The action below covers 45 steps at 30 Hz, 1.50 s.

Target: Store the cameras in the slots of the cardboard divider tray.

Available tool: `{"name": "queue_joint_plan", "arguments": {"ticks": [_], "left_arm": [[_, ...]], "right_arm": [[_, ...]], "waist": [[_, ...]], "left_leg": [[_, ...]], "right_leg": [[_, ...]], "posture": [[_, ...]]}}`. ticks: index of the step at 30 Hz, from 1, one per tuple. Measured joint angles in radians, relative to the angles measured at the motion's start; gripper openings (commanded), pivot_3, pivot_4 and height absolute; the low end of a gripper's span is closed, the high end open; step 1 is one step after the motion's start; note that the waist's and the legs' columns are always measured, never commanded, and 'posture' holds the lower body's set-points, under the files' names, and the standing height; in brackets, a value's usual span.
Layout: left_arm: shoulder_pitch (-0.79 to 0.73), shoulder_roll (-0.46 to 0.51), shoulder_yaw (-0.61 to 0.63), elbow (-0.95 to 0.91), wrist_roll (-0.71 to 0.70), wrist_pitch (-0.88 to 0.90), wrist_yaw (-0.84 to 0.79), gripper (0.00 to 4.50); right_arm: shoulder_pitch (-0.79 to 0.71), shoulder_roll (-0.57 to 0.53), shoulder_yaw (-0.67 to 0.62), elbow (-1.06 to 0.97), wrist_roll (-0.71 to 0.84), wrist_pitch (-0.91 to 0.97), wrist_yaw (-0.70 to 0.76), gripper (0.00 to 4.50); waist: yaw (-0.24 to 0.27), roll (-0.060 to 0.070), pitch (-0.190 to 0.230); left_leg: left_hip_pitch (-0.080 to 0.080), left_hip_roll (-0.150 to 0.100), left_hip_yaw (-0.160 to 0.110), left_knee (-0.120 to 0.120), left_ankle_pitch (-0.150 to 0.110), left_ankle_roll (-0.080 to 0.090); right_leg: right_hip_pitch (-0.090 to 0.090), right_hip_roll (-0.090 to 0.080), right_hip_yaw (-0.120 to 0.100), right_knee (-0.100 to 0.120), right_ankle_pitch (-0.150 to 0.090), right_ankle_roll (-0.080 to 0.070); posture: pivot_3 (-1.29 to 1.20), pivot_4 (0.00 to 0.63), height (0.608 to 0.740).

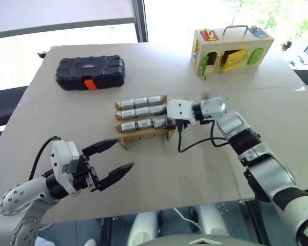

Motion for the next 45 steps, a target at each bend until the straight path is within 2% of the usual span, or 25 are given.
{"name": "queue_joint_plan", "arguments": {"ticks": [7,14,29,32,33,35,38,44,45], "left_arm": [[0.001,-0.002,0.000,0.000,0.000,-0.003,0.001,4.50],[0.002,-0.005,-0.002,0.000,0.000,-0.004,0.004,4.50],[0.052,-0.031,-0.004,-0.015,0.001,-0.020,0.027,4.50],[0.059,-0.037,-0.004,-0.015,0.001,-0.024,0.033,4.50],[0.060,-0.039,-0.004,-0.015,0.001,-0.024,0.036,4.50],[0.064,-0.041,-0.006,-0.015,0.002,-0.028,0.040,4.50],[0.064,-0.046,-0.013,-0.015,0.008,-0.036,0.040,4.50],[0.042,-0.045,-0.021,-0.006,0.011,-0.045,0.041,4.50],[0.029,-0.044,-0.020,0.003,0.010,-0.044,0.046,4.50]], "right_arm": [[0.005,-0.006,0.001,-0.018,0.003,0.021,0.014,0.88],[-0.011,-0.011,0.000,-0.032,0.042,0.118,0.082,0.88],[-0.178,0.042,-0.001,0.254,0.057,0.158,0.200,0.88],[-0.197,0.049,-0.009,0.305,0.056,0.156,0.217,2.45],[-0.195,0.050,-0.011,0.318,0.057,0.153,0.217,2.73],[-0.167,0.045,-0.037,0.310,0.059,0.132,0.165,3.70],[-0.071,0.011,-0.071,0.201,0.084,0.145,0.142,3.70],[0.217,-0.116,-0.200,-0.311,0.182,0.314,0.031,3.70],[0.280,-0.131,-0.237,-0.437,0.222,0.390,-0.003,4.25]], "waist": [[0.000,0.000,0.000],[0.000,0.000,0.000],[0.000,0.000,0.000],[0.001,0.000,0.000],[0.001,0.000,0.000],[0.002,0.000,0.000],[0.005,0.000,0.000],[0.023,0.000,0.000],[0.024,0.000,0.000]], "left_leg": [[0.000,0.000,0.000,0.000,-0.001,0.001],[0.000,0.000,0.000,0.000,-0.001,0.001],[0.000,0.000,0.000,0.000,-0.001,0.001],[0.000,0.000,-0.001,0.000,-0.001,0.001],[0.000,0.000,-0.001,0.000,-0.001,0.001],[-0.001,0.000,-0.001,0.000,-0.001,0.001],[-0.001,0.000,0.000,0.000,0.000,0.000],[-0.002,0.000,-0.001,-0.001,-0.001,0.002],[-0.002,0.000,-0.001,-0.001,-0.001,0.002]], "right_leg": [[0.000,0.001,0.000,0.000,0.000,0.000],[0.000,0.000,0.000,-0.001,0.000,0.000],[0.000,-0.002,0.000,0.000,0.000,0.000],[0.000,-0.002,-0.001,0.000,0.000,0.000],[0.000,-0.002,-0.001,-0.001,0.000,0.000],[0.000,-0.003,-0.001,-0.001,0.000,0.000],[0.000,-0.003,-0.001,-0.001,0.000,0.000],[-0.001,-0.003,-0.001,-0.002,0.000,0.000],[-0.001,-0.002,-0.001,-0.001,0.000,0.000]], "posture": [[0.00,0.150,0.740],[0.00,0.150,0.740],[0.00,0.150,0.740],[0.00,0.150,0.740],[0.00,0.150,0.740],[0.00,0.150,0.740],[0.00,0.150,0.740],[0.00,0.150,0.740],[0.00,0.150,0.740]]}}
